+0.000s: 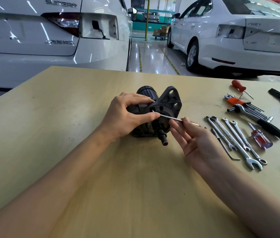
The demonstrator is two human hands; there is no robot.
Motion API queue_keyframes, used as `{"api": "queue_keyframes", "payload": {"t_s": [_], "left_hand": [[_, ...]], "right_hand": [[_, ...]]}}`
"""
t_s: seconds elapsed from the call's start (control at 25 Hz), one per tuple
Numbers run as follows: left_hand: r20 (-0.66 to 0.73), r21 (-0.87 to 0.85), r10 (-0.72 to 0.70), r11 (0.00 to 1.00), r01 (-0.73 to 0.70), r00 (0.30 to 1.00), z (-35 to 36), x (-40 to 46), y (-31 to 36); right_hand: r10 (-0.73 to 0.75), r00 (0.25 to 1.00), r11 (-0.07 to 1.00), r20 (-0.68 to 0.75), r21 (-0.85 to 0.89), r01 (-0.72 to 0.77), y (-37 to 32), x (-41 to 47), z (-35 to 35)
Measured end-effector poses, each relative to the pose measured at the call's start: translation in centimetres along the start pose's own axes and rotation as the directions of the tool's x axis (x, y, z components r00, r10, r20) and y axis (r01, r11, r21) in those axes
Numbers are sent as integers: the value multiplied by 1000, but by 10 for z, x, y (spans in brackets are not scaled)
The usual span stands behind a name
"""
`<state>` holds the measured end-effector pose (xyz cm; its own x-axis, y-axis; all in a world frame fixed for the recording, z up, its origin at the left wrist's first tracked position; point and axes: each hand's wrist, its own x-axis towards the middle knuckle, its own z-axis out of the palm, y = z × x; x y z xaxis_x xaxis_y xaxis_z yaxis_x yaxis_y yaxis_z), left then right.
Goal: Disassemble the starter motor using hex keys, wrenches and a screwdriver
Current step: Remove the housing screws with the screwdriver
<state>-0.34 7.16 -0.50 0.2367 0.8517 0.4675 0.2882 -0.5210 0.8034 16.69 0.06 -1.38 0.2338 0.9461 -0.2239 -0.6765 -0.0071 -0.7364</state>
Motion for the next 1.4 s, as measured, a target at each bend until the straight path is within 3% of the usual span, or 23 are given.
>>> {"api": "queue_keyframes", "payload": {"t_s": [0.4,0.68,0.88,1.04,1.2,1.4], "left_hand": [[-5,-2,22,1000,-22,1000,-1,2,0],[-8,-9,24,1000,-24,1000,0,1,0],[-2,-15,20,1000,-20,1000,-1,0,-1],[-14,5,43,999,-42,999,1,-2,-1],[-39,50,79,996,-77,996,3,-2,-4],[-23,70,128,990,-126,992,3,-3,-4]], "right_hand": [[-225,973,967,57,-109,230,-12,6,11],[-296,950,927,103,-210,312,-24,10,18],[-358,910,845,211,-342,412,-32,6,33],[-417,847,670,330,-517,532,-41,3,54],[-431,764,492,480,-585,645,-41,6,72],[-425,558,-29,713,-627,779,-27,10,95]]}}
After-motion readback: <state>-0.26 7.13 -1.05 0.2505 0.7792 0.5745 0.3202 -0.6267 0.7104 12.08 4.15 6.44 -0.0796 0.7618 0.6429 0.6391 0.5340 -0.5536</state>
